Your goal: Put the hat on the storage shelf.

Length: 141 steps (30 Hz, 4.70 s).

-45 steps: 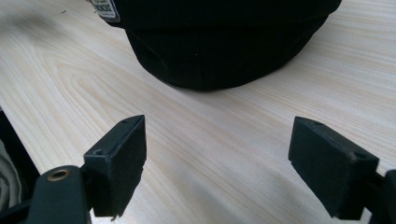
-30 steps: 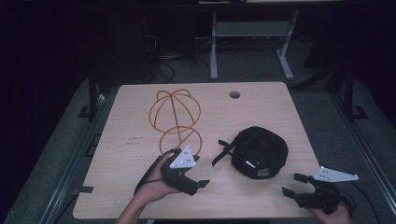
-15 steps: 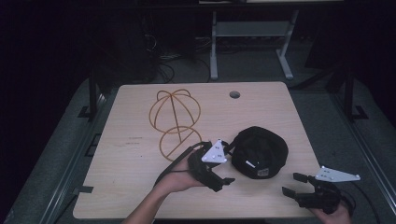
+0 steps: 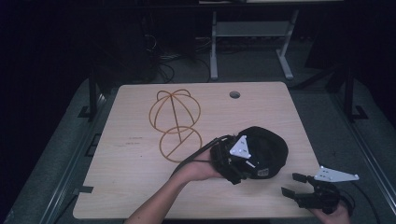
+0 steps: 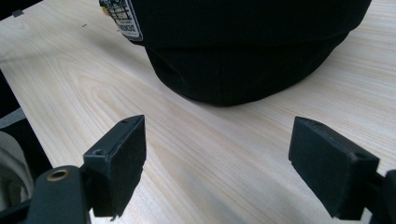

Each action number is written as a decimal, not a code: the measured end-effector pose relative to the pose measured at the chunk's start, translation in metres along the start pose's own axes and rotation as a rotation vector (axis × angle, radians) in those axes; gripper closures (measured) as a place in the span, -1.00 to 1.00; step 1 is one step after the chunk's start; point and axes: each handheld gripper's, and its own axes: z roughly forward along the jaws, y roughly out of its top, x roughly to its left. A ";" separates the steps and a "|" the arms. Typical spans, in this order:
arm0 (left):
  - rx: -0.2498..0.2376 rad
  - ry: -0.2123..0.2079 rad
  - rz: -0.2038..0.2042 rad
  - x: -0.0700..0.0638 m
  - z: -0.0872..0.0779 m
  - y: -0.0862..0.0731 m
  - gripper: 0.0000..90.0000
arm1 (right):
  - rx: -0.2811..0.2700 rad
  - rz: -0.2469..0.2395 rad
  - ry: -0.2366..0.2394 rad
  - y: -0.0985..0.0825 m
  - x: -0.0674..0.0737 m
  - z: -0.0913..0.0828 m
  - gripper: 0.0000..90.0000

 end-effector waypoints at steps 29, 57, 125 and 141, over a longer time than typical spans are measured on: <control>0.166 -0.056 0.075 0.010 0.041 0.008 -0.03 | 0.012 -0.012 0.005 0.000 0.003 0.002 -0.57; 0.149 -0.111 0.128 0.003 0.049 0.017 0.77 | 0.013 0.000 0.010 0.001 0.003 0.000 -0.47; -0.228 -0.251 0.037 0.002 -0.023 0.083 0.79 | -0.254 -0.127 0.004 0.029 0.036 -0.006 0.72; -0.216 -0.171 -0.033 0.012 -0.034 0.063 0.67 | -0.234 -0.064 0.020 0.041 0.033 -0.019 0.78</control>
